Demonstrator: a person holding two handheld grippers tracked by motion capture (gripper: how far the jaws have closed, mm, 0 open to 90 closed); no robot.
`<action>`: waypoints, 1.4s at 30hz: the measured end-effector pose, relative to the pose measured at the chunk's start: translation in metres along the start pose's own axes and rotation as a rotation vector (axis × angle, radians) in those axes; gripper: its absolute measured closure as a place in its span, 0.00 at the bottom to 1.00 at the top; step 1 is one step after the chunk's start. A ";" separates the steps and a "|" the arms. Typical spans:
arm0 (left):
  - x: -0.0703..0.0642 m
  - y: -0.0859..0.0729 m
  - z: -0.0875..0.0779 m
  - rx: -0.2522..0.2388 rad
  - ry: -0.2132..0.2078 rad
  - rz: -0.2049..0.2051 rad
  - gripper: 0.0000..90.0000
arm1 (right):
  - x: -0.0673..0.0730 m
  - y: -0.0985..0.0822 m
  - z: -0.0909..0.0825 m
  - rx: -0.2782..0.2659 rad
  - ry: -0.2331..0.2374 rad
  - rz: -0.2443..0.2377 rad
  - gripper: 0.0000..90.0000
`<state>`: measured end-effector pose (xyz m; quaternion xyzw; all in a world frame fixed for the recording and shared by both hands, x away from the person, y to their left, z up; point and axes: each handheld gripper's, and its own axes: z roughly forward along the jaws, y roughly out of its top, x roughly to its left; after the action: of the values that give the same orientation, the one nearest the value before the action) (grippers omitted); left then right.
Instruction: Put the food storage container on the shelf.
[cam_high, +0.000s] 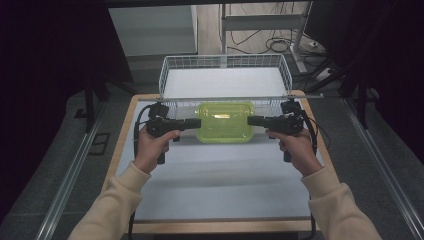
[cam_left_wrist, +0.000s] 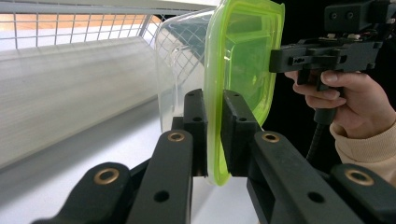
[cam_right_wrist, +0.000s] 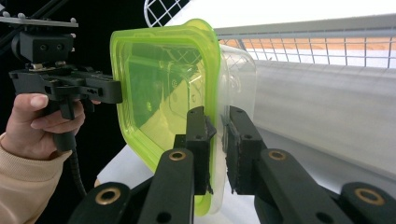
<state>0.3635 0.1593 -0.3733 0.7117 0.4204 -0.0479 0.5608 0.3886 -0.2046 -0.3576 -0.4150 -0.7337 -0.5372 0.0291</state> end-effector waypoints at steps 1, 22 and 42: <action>0.000 0.002 0.000 -0.001 -0.002 0.000 0.92 | 0.000 0.002 0.000 -0.001 -0.001 -0.003 0.90; -0.002 0.039 -0.002 -0.030 0.015 0.025 0.92 | 0.002 0.040 0.001 -0.033 -0.028 -0.051 0.90; 0.009 0.086 0.006 -0.031 0.033 0.045 0.91 | -0.010 0.081 0.004 -0.081 -0.051 -0.053 0.89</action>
<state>0.4280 0.1576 -0.3155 0.7130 0.4141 -0.0169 0.5656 0.4484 -0.2005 -0.3025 -0.4097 -0.7226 -0.5564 -0.0206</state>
